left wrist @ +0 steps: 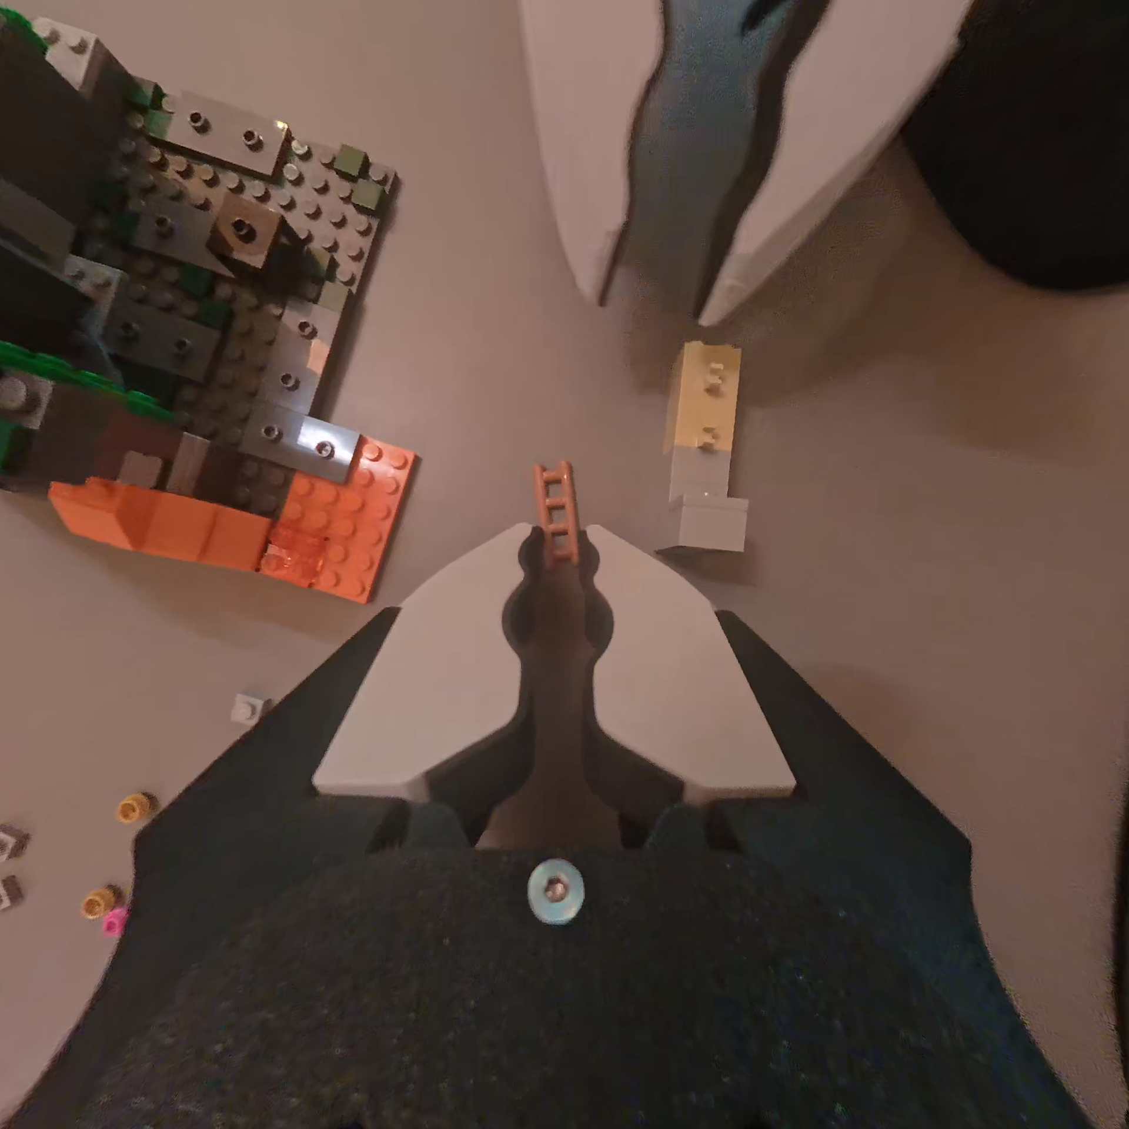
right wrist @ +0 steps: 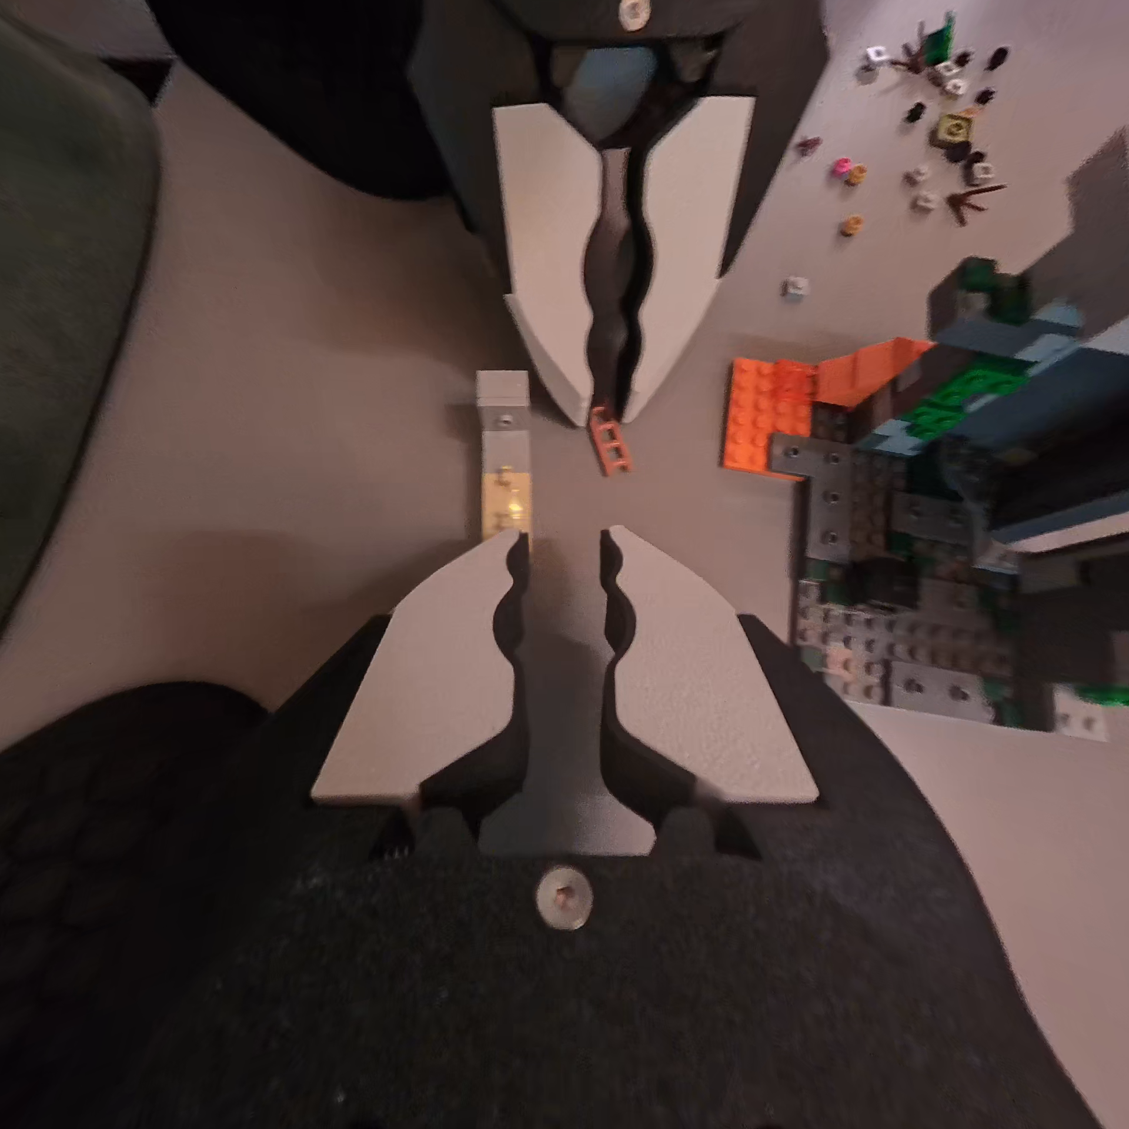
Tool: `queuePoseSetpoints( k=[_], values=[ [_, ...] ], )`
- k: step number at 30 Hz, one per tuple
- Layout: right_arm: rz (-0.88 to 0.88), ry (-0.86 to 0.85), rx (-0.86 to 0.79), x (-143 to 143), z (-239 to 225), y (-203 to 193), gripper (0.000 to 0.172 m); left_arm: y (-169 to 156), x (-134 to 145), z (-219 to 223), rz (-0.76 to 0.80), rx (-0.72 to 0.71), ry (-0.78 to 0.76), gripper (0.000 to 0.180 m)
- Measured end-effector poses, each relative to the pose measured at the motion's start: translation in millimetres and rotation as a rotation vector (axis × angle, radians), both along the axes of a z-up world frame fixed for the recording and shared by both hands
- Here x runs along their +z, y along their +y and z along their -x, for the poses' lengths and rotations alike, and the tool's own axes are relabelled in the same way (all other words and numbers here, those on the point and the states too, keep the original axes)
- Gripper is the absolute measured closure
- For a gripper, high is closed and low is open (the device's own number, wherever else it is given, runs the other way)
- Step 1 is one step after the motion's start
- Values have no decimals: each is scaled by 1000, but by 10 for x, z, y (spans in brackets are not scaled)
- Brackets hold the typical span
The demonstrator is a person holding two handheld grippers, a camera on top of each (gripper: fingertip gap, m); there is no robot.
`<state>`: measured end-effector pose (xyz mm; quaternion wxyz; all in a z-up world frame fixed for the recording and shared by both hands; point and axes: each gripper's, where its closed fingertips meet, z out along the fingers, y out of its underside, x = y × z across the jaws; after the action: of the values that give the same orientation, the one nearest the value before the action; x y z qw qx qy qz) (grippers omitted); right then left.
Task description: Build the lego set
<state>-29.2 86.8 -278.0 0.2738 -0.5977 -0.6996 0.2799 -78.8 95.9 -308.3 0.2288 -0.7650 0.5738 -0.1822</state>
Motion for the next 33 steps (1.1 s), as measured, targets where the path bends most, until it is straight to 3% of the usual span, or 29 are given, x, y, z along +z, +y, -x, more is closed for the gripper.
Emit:
queuePoseSetpoints(
  k=[8,16,20,25,33],
  values=[
    [-52,-45,13,-106,291,168,150,31,138,-2,-130,-31,-11,170],
    [3,102,0,74,368,105,153,7,386,-20,-179,-45,-89,170],
    [-117,179,22,200,354,88,154,-35,442,-40,-156,-56,-129,170],
    [-389,224,90,334,305,13,154,-141,614,-93,-83,-78,-247,170],
    [-550,289,117,537,261,-198,154,-354,882,-155,56,-148,-407,170]
  ],
)
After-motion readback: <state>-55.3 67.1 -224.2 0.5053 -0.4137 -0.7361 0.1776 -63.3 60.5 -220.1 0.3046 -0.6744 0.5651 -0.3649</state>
